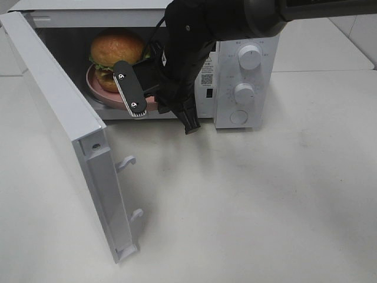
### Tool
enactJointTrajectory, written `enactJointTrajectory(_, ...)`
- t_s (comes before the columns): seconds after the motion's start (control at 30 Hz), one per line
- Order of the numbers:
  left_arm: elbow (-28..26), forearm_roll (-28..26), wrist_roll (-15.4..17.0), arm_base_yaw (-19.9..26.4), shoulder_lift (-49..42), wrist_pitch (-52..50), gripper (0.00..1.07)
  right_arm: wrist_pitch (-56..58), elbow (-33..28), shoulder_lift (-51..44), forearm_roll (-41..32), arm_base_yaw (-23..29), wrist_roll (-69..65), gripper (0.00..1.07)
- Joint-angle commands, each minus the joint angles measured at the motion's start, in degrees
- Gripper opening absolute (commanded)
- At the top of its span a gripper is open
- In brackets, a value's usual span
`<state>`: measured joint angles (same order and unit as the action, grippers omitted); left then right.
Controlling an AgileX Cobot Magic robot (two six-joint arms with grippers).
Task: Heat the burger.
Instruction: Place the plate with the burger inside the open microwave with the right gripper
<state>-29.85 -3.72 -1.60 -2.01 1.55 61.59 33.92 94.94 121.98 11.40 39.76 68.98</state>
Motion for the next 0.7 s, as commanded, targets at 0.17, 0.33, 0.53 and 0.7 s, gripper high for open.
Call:
enactJointTrajectory(0.17, 0.1, -0.5, 0.1, 0.0, -0.2, -0.1, 0.88, 0.1, 2.5, 1.1, 3.0, -1.1, -2.7, 0.0)
enactJointTrajectory(0.33, 0.1, -0.5, 0.1, 0.0, -0.2, -0.1, 0.88, -0.7, 4.1, 1.8, 3.5, -1.1, -2.7, 0.0)
enactJointTrajectory(0.53, 0.1, -0.5, 0.1, 0.0, -0.2, -0.1, 0.88, 0.4, 8.8, 4.5, 4.4, -1.1, -3.3, 0.0)
enactJointTrajectory(0.7, 0.1, -0.5, 0.1, 0.0, -0.2, -0.1, 0.88, 0.5, 12.6, 7.0, 4.6, -1.1, -4.2, 0.0)
